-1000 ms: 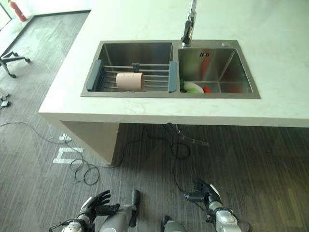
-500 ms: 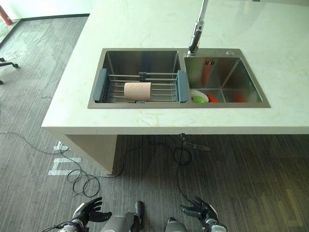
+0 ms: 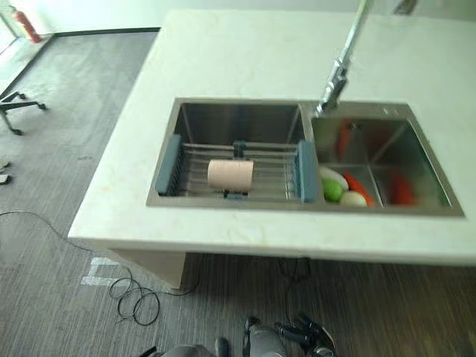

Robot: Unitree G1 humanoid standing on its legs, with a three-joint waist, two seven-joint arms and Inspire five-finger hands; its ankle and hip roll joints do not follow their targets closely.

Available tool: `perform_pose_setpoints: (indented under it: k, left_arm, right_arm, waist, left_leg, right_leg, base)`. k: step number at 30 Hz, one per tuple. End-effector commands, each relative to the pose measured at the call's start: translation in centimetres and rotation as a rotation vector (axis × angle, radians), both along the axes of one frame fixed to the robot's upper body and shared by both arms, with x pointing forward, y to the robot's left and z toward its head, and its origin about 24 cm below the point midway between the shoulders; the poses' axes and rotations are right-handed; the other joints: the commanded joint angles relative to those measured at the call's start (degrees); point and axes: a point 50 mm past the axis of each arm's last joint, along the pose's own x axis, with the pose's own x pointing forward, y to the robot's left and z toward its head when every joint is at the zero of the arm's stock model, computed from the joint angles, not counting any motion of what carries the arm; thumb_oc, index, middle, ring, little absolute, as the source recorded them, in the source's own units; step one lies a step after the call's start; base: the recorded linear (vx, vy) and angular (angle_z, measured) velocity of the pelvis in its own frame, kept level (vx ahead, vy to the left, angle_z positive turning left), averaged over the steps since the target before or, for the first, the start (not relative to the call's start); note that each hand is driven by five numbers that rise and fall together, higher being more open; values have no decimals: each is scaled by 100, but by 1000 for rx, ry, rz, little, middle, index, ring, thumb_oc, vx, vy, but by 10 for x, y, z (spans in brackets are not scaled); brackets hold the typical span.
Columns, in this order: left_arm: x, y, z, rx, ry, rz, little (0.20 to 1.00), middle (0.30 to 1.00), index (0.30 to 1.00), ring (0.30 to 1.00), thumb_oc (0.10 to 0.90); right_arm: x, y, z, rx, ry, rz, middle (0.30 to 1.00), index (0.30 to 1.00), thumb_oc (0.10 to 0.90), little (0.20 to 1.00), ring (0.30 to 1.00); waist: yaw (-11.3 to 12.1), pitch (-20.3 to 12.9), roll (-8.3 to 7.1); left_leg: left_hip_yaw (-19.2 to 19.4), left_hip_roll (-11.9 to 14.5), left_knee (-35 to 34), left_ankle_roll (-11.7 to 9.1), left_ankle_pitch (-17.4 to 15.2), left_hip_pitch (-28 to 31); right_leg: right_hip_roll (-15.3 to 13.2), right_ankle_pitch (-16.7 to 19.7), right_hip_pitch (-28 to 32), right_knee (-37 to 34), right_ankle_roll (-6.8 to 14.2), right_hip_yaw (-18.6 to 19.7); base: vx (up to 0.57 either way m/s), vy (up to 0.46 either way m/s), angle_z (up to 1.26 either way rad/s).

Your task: Place the dishes in the dishwasher.

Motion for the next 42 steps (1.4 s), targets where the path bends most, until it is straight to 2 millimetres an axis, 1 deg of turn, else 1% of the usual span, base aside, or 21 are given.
perform_pose_setpoints:
  k: [1, 2, 3, 4, 5, 7, 9, 12, 15, 22, 26, 33, 37, 39, 40, 41, 42]
  left_arm:
    - [40, -10, 8, -35, -117, -83, 900, 900, 900, 900, 800]
    - [39, -9, 8, -28, -98, -98, 900, 900, 900, 900, 800]
    - [39, -9, 7, -25, -83, -109, 900, 900, 900, 900, 800]
    - [35, -10, 5, -22, -59, -114, 900, 900, 900, 900, 800]
    - [34, -9, 5, -19, -49, -118, 900, 900, 900, 900, 800]
    - [26, -13, 1, -13, 1, -149, 900, 900, 900, 900, 800]
    - [23, -15, 0, -11, 9, -151, 900, 900, 900, 900, 800]
    - [18, -14, -2, -5, 35, -134, 900, 900, 900, 900, 800]
    - [14, -12, -2, 11, 39, -158, 900, 900, 900, 900, 800]
    - [15, -10, -2, 24, 36, -167, 900, 900, 900, 900, 800]
    - [10, -10, -3, 21, 56, -165, 900, 900, 900, 900, 800]
    - [3, -10, -4, -4, 76, -75, 900, 900, 900, 900, 800]
    - [-2, -4, -4, -4, 95, 79, 900, 900, 900, 900, 800]
    - [-8, 11, -2, 44, 92, 272, 900, 900, 900, 900, 800]
    - [-11, 18, -1, 63, 88, 328, 900, 900, 900, 900, 800]
    - [-26, 61, 12, 235, 31, 573, 900, 900, 900, 900, 800]
    - [-31, 78, 20, 307, 13, 624, 900, 900, 900, 900, 800]
  right_arm:
    - [32, -39, 30, -137, -151, 48, 900, 900, 800, 900, 900]
    - [33, -42, 32, -141, -159, 37, 900, 900, 800, 900, 900]
    - [33, -44, 33, -144, -163, 22, 900, 900, 800, 900, 900]
    - [32, -46, 33, -145, -165, 3, 900, 900, 800, 900, 900]
    - [32, -47, 33, -146, -165, -4, 900, 900, 800, 900, 900]
    - [27, -48, 31, -119, -156, -64, 900, 900, 800, 900, 900]
    - [25, -46, 29, -110, -156, -59, 900, 900, 800, 900, 900]
    - [23, -40, 26, -110, -140, -25, 900, 900, 800, 900, 900]
    - [16, -38, 21, -58, -121, -86, 900, 900, 800, 900, 900]
    - [11, -37, 18, -67, -95, -85, 900, 900, 800, 900, 900]
    - [5, -35, 15, -61, -70, -90, 900, 900, 800, 900, 900]
    - [-1, -35, 12, -66, -51, -103, 900, 900, 800, 900, 900]
    - [-1, -39, 13, -67, -49, -113, 900, 900, 800, 900, 900]
    - [-2, -42, 14, -73, -43, -124, 900, 900, 800, 900, 900]
    - [-3, -44, 15, -77, -42, -128, 900, 900, 800, 900, 900]
    - [-9, -57, 18, -102, -27, -158, 900, 900, 800, 900, 900]
    - [-12, -63, 19, -110, -20, -171, 900, 900, 800, 900, 900]
  waist:
    - [-32, 156, 224]
    - [-8, 185, 357]
    - [10, 202, 404]
    - [46, 222, 429]
    - [33, 196, 419]
    - [15, 17, 481]
    - [-8, -65, 510]
    - [-11, -162, 502]
    - [-16, -236, 474]
    - [-63, -249, 458]
    - [-69, -254, 438]
    - [-49, -260, 435]
    - [-16, -265, 459]
    - [10, -265, 491]
    - [15, -263, 501]
    - [52, -252, 576]
    - [74, -283, 607]
  left_leg:
    - [-161, 612, -1707, 19, -224, 672]
    - [-59, 840, -1828, -131, -189, 258]
    - [37, 976, -1828, -248, -81, -29]
    - [21, 1118, -1828, -359, 152, -292]
    - [128, 1164, -1828, -349, 92, -293]
    - [111, 1302, -1828, -407, -119, -234]
    - [100, 1296, -1828, -422, -230, -145]
    - [24, 1206, -1828, -399, -312, -61]
    - [60, 1174, -1828, -349, -398, 17]
    - [165, 1199, -1828, -303, -501, 55]
    - [174, 1203, -1828, -284, -539, 73]
    - [179, 1208, -1828, -276, -587, 113]
    - [155, 1195, -1828, -279, -603, 136]
    - [173, 1200, -1828, -296, -603, 145]
    - [174, 1200, -1828, -305, -599, 142]
    - [156, 1188, -1828, -320, -584, 163]
    - [138, 1187, -1828, -326, -575, 155]
  right_leg:
    - [-413, -186, -155, 54, 719, 60]
    - [-362, -272, -106, 54, 753, -92]
    - [-366, -339, -52, 54, 768, -159]
    - [-362, -416, 18, 54, 769, -159]
    - [-409, -449, 0, 54, 785, -233]
    - [-556, -430, -97, 54, 858, -438]
    - [-593, -416, -141, 54, 889, -501]
    - [-582, -411, -156, 54, 910, -453]
    - [-573, -439, -128, 54, 916, -432]
    - [-565, -459, -160, 54, 936, -392]
    - [-565, -469, -166, 54, 950, -395]
    - [-587, -500, -142, 54, 953, -426]
    - [-623, -516, -122, 54, 952, -471]
    - [-670, -528, -109, 54, 955, -517]
    - [-683, -533, -111, 54, 956, -525]
    - [-746, -566, -71, 54, 964, -580]
    - [-763, -574, -75, 54, 967, -589]
  base:
    - [42, 74, 4]
    - [35, 94, -5]
    - [23, 98, 9]
    - [18, 69, 27]
    - [43, 147, 15]
    - [52, 219, -36]
    - [49, 125, -37]
    - [57, 59, 5]
    - [79, 38, 13]
    - [40, 17, 3]
    - [30, -7, -3]
    - [0, 0, 0]
    - [2, 1, -2]
    - [-9, 38, 0]
    - [-38, 94, 2]
    - [-35, 97, 0]
    - [-31, 117, 12]
